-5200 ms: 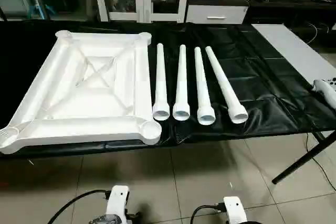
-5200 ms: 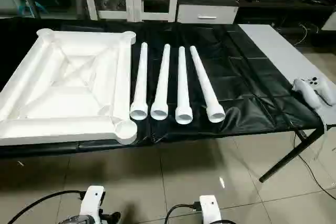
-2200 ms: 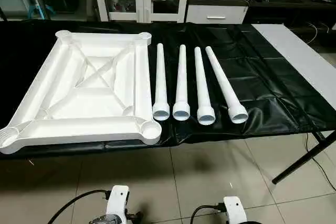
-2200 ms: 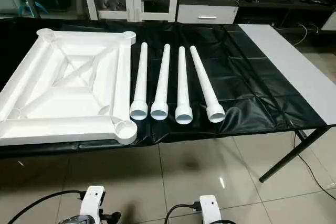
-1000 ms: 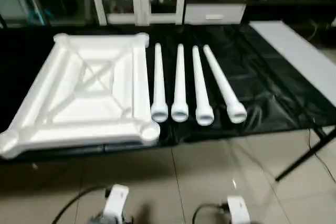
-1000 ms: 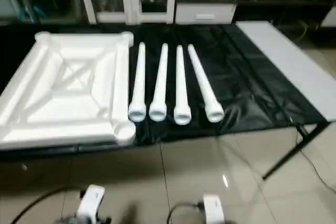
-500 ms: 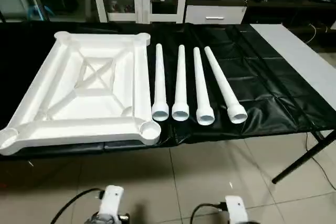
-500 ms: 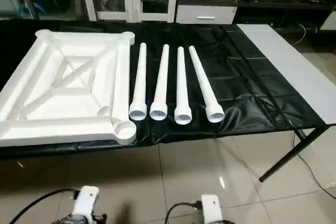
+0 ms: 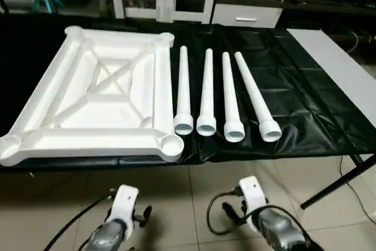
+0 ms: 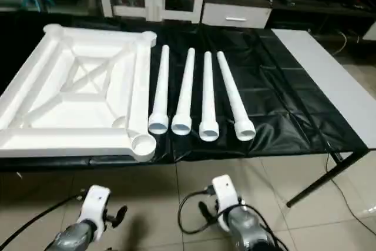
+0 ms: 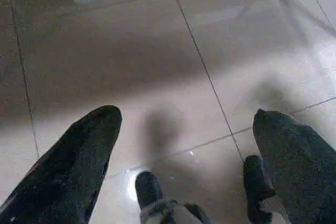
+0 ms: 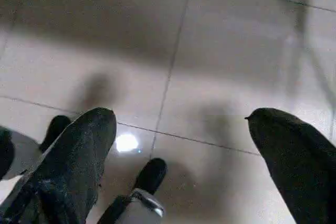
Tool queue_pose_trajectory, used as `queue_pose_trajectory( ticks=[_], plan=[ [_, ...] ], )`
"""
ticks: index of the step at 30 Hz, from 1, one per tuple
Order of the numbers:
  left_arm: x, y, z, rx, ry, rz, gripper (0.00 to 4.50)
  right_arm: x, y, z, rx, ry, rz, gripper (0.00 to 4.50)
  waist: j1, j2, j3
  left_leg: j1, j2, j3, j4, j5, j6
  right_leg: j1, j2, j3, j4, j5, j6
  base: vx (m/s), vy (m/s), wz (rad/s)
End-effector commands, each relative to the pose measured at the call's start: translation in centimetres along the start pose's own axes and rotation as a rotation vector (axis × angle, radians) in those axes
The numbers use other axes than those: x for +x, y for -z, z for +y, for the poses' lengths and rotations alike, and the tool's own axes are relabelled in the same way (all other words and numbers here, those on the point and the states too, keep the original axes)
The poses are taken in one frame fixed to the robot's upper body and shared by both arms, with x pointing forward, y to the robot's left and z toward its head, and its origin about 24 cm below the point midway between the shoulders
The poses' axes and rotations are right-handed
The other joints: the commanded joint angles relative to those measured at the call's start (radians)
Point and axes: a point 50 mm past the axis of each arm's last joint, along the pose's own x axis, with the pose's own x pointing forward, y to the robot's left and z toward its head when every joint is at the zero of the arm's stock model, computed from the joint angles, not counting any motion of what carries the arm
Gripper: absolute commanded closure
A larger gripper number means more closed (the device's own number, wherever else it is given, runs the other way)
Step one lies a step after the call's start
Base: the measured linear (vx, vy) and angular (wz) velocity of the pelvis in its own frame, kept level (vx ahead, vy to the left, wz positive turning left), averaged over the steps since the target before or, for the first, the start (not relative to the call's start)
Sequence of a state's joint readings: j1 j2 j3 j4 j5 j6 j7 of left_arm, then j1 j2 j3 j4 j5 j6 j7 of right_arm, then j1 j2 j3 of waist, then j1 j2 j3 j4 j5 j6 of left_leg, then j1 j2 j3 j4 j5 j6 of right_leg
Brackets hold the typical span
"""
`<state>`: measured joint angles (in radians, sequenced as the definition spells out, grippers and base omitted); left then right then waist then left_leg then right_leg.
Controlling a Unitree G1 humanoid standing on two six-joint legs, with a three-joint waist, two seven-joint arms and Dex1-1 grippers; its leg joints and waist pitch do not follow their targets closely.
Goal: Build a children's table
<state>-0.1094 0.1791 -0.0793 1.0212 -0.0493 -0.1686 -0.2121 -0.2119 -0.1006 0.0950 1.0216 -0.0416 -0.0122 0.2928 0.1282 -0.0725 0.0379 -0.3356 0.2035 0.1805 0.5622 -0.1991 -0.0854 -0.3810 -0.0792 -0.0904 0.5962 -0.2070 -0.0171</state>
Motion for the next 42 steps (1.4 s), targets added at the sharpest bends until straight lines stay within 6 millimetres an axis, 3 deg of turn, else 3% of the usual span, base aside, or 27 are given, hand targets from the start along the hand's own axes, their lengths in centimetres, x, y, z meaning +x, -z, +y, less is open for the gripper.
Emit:
queue_pose_trajectory(
  ticks=[1,2,4,5,7,8,9,10,11,16,17,19,20,21,22,23,24,25,28,30,33,34,35,37,38,40,42],
  plan=[
    [-0.4,0.1,-0.2,-0.007,0.010,-0.038,0.00,-0.5,-0.5,-0.4,-0.012,0.008,-0.033,0.04,0.004,0.007,-0.035,0.003,0.054,-0.012,-0.074,-0.220,0.045,0.037,-0.089,0.063,-0.062,-0.087,-0.182,0.000,0.000,0.00],
    [-1.0,0.4,-0.2,-0.008,-0.002,-0.070,0.00,-1.1,-0.6,-0.3,-0.002,0.004,-0.065,0.04,0.015,0.004,-0.032,0.001,0.061,-0.018,-0.078,-0.255,0.040,0.041,-0.096,0.066,-0.068,-0.132,-0.157,0.000,0.000,0.00],
    [-1.5,0.6,-0.2,-0.007,-0.012,-0.091,0.00,-1.6,-0.6,-0.2,0.003,0.000,-0.085,0.04,0.016,0.005,-0.025,0.005,0.056,-0.018,-0.085,-0.326,0.027,0.032,-0.093,0.067,-0.084,-0.260,-0.123,0.000,0.000,0.00],
    [-2.5,0.1,0.6,0.030,-0.115,-0.195,0.00,-2.7,-1.0,0.0,0.014,-0.001,-0.145,0.04,0.019,0.005,-0.024,0.007,0.058,-0.022,-0.086,-0.351,0.015,0.030,-0.095,0.070,-0.091,-0.308,-0.107,0.000,0.000,0.00],
    [-3.5,-0.4,1.0,0.047,-0.127,-0.262,0.00,-4.0,-1.5,0.2,0.015,0.004,-0.210,0.04,0.025,0.005,-0.021,0.005,0.061,-0.024,-0.089,-0.369,0.016,0.029,-0.091,0.073,-0.092,-0.284,-0.085,0.000,0.000,0.00],
    [-3.7,-0.4,1.1,0.053,-0.122,-0.270,0.00,-4.2,-1.5,0.3,0.016,0.002,-0.223,0.04,0.023,0.002,-0.017,0.005,0.057,-0.025,-0.092,-0.404,0.015,0.025,-0.088,0.069,-0.097,-0.343,-0.072,0.000,0.000,0.00],
    [-4.5,-0.7,1.1,0.080,-0.094,-0.304,0.00,-5.3,-2.0,0.4,0.019,-0.009,-0.279,0.04,0.024,0.011,-0.015,0.009,0.055,-0.026,-0.094,-0.429,0.010,0.021,-0.089,0.068,-0.102,-0.387,-0.066,0.000,0.000,0.00],
    [-4.9,-0.8,1.1,0.107,-0.096,-0.320,0.00,-5.8,-2.1,0.5,0.025,-0.019,-0.299,0.04,0.027,0.003,-0.011,0.012,0.058,-0.028,-0.093,-0.454,0.009,0.017,-0.091,0.071,-0.110,-0.438,-0.048,0.000,0.000,0.00],
    [-5.4,-0.8,1.5,0.143,-0.132,-0.340,0.00,-6.5,-2.2,0.5,0.038,-0.048,-0.316,0.04,0.026,0.005,-0.013,0.010,0.055,-0.030,-0.094,-0.453,0.013,0.020,-0.087,0.071,-0.113,-0.444,-0.033,0.000,0.000,0.00],
    [-7.2,-0.1,3.8,0.163,-0.290,-0.343,0.00,-9.1,-2.5,0.9,0.035,-0.069,-0.354,0.04,0.027,0.014,-0.010,0.009,0.054,-0.033,-0.097,-0.460,0.002,0.021,-0.082,0.070,-0.110,-0.414,-0.025,0.000,0.000,0.00],
    [-8.5,0.4,4.9,0.143,-0.341,-0.337,0.00,-10.5,-2.8,1.6,0.048,-0.114,-0.365,0.04,0.029,0.010,-0.010,0.009,0.055,-0.034,-0.096,-0.462,0.005,0.024,-0.081,0.072,-0.108,-0.395,-0.025,0.000,0.000,0.00],
    [-9.5,0.4,4.7,0.125,-0.303,-0.353,0.00,-11.6,-3.1,2.3,0.042,-0.153,-0.378,0.04,0.032,0.010,-0.013,0.001,0.057,-0.037,-0.098,-0.434,0.012,0.033,-0.083,0.073,-0.100,-0.350,-0.029,0.000,0.000,0.00],
    [-10.4,-0.1,3.8,0.102,-0.189,-0.389,0.00,-12.3,-3.4,2.5,0.053,-0.171,-0.395,0.04,0.031,0.009,-0.013,0.003,0.059,-0.036,-0.097,-0.430,0.013,0.030,-0.083,0.074,-0.100,-0.339,-0.035,0.000,0.000,0.00],
    [-10.4,-0.1,3.7,0.101,-0.184,-0.391,0.00,-12.4,-3.4,2.6,0.053,-0.171,-0.396,0.04,0.033,0.010,-0.013,0.005,0.060,-0.036,-0.097,-0.430,0.010,0.027,-0.084,0.075,-0.098,-0.332,-0.044,0.000,0.000,0.00],
    [-11.3,-0.9,2.7,0.096,-0.116,-0.435,0.00,-13.0,-3.6,2.4,0.047,-0.178,-0.416,0.04,0.033,0.015,-0.010,0.009,0.058,-0.032,-0.096,-0.448,0.007,0.021,-0.078,0.074,-0.100,-0.329,-0.050,0.000,0.000,0.00],
    [-11.6,-1.2,2.5,0.094,-0.100,-0.445,0.00,-13.1,-3.7,2.4,0.045,-0.179,-0.421,0.04,0.034,0.012,-0.010,0.010,0.062,-0.033,-0.096,-0.458,0.001,0.023,-0.081,0.076,-0.098,-0.326,-0.058,0.000,0.000,0.00],
    [-12.7,-2.4,1.8,0.102,-0.066,-0.499,0.00,-13.9,-4.2,2.1,0.044,-0.184,-0.457,0.04,0.039,0.020,-0.005,0.010,0.062,-0.031,-0.098,-0.470,-0.003,0.020,-0.076,0.075,-0.101,-0.323,-0.060,0.000,0.000,0.00],
    [-13.3,-3.1,1.6,0.108,-0.063,-0.524,0.00,-14.3,-4.6,2.0,0.053,-0.191,-0.478,0.04,0.047,0.020,-0.004,0.017,0.063,-0.030,-0.098,-0.501,-0.011,0.017,-0.077,0.078,-0.103,-0.328,-0.061,0.000,0.000,0.00],
    [-14.6,-5.2,2.7,0.070,-0.132,-0.610,0.00,-15.3,-6.4,1.4,0.041,-0.175,-0.542,0.04,0.050,0.008,0.001,0.017,0.051,-0.028,-0.097,-0.521,-0.008,0.016,-0.070,0.081,-0.104,-0.377,-0.040,0.000,0.000,0.00],
    [-15.0,-6.1,3.2,0.079,-0.152,-0.632,0.00,-15.6,-7.0,1.3,0.023,-0.166,-0.559,0.04,0.046,0.011,0.000,0.017,0.047,-0.033,-0.097,-0.516,-0.014,0.016,-0.066,0.087,-0.103,-0.419,-0.021,0.000,0.000,0.00],
    [-15.8,-9.3,4.9,0.121,-0.174,-0.708,0.00,-16.1,-9.9,0.7,0.005,-0.157,-0.649,0.04,0.039,0.008,-0.003,0.018,0.040,-0.037,-0.096,-0.489,-0.021,0.015,-0.061,0.086,-0.102,-0.445,0.002,0.000,0.000,0.00],
    [-15.6,-11.3,5.5,0.128,-0.172,-0.741,0.00,-16.0,-11.7,-0.1,0.003,-0.111,-0.707,0.04,0.038,0.008,-0.003,0.020,0.038,-0.037,-0.095,-0.488,-0.023,0.013,-0.060,0.086,-0.102,-0.449,0.005,0.000,0.000,0.00],
    [-15.0,-13.1,5.6,0.137,-0.149,-0.781,0.00,-15.7,-13.1,-0.8,-0.008,-0.064,-0.743,0.04,0.034,0.004,-0.011,0.030,0.034,-0.034,-0.090,-0.454,-0.039,0.008,-0.053,0.083,-0.093,-0.401,-0.005,0.000,0.000,0.00],
    [-14.0,-15.8,5.0,0.128,-0.111,-0.833,0.00,-15.5,-14.9,-2.0,-0.033,0.042,-0.792,0.04,0.034,0.008,-0.010,0.035,0.032,-0.031,-0.087,-0.431,-0.060,0.000,-0.050,0.084,-0.082,-0.355,-0.020,-0.028,-0.007,0.02],
    [-13.6,-16.7,4.7,0.118,-0.100,-0.849,0.00,-15.4,-15.4,-2.4,-0.049,0.090,-0.809,0.04,0.035,0.010,-0.009,0.033,0.032,-0.029,-0.085,-0.425,-0.070,0.002,-0.049,0.085,-0.077,-0.322,-0.029,0.000,0.000,0.00],
    [-12.0,-19.5,3.9,0.091,-0.141,-0.908,0.00,-14.9,-16.5,-3.1,-0.077,0.165,-0.827,0.04,0.034,0.004,-0.017,0.034,0.032,-0.026,-0.081,-0.394,-0.084,0.006,-0.050,0.085,-0.068,-0.278,-0.033,0.000,0.000,0.00],
    [-11.0,-21.0,3.4,0.047,-0.148,-0.917,0.00,-14.3,-16.9,-3.5,-0.026,0.183,-0.819,0.04,0.033,0.002,-0.026,0.029,0.024,-0.024,-0.073,-0.348,-0.087,0.013,-0.050,0.092,-0.056,-0.212,-0.034,0.000,0.000,0.00]
  ],
)
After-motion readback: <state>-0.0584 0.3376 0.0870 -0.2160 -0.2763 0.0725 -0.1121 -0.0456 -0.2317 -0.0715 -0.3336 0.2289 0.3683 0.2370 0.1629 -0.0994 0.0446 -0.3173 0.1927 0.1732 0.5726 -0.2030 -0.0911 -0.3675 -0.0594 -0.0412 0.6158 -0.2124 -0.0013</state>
